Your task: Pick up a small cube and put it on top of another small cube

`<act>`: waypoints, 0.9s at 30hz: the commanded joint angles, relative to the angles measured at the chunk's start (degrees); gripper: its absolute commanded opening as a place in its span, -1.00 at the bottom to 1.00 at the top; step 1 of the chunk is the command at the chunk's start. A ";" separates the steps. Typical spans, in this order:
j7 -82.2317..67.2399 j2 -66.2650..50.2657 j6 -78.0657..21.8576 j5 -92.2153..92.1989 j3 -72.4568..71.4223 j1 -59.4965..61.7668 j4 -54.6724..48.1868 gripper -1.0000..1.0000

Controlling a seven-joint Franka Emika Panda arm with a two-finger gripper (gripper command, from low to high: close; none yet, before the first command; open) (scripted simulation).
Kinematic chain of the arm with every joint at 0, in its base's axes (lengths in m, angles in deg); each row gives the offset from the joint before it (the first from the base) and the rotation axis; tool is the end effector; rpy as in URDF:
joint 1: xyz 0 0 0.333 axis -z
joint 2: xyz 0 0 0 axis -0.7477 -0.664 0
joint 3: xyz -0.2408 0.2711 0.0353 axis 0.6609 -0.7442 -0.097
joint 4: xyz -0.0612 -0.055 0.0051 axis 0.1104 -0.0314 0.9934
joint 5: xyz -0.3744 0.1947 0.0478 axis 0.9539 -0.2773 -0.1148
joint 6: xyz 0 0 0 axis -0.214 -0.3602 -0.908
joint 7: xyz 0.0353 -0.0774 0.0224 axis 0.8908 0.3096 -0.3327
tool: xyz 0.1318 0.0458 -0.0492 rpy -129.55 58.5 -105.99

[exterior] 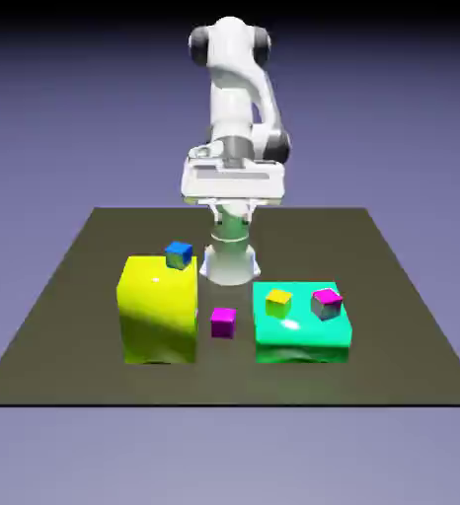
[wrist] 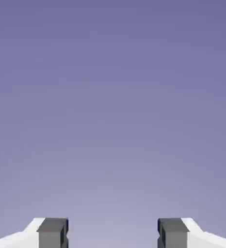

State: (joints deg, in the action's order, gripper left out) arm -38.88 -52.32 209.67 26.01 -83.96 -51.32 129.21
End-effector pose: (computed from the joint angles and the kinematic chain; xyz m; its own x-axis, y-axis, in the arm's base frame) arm 0.4174 0.0060 0.4407 0.5643 -0.6390 0.5227 -0.4490 -0.7689 -0.4552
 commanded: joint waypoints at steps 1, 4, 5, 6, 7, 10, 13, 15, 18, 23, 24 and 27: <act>-0.80 -0.45 -0.84 1.75 2.08 -1.86 0.19 0.00; -3.19 -1.79 -3.35 7.01 8.31 -7.44 0.76 0.00; -3.99 -2.24 -4.19 8.76 10.39 -9.30 0.95 0.00; -4.79 -2.69 -5.03 10.51 12.46 -11.16 1.14 0.00; -5.59 -3.14 -5.87 12.27 14.54 -13.02 1.33 0.00; -7.98 -4.48 -8.38 17.52 20.77 -18.59 1.91 0.00; -10.38 -5.83 -10.90 22.78 27.00 -24.17 2.48 0.00; -11.97 -6.73 -12.57 26.28 31.15 -27.89 2.86 0.00; -14.37 -8.07 -15.09 31.54 37.38 -33.47 3.43 0.00; -18.36 -10.31 -19.28 40.29 47.76 -42.76 4.38 0.00; -19.15 -10.76 -20.12 42.05 49.84 -44.62 4.58 0.00; -21.55 -12.11 -22.63 47.30 56.07 -50.20 5.15 0.00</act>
State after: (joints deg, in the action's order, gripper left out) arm -60.43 -64.42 187.04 73.31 -27.89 -101.52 134.36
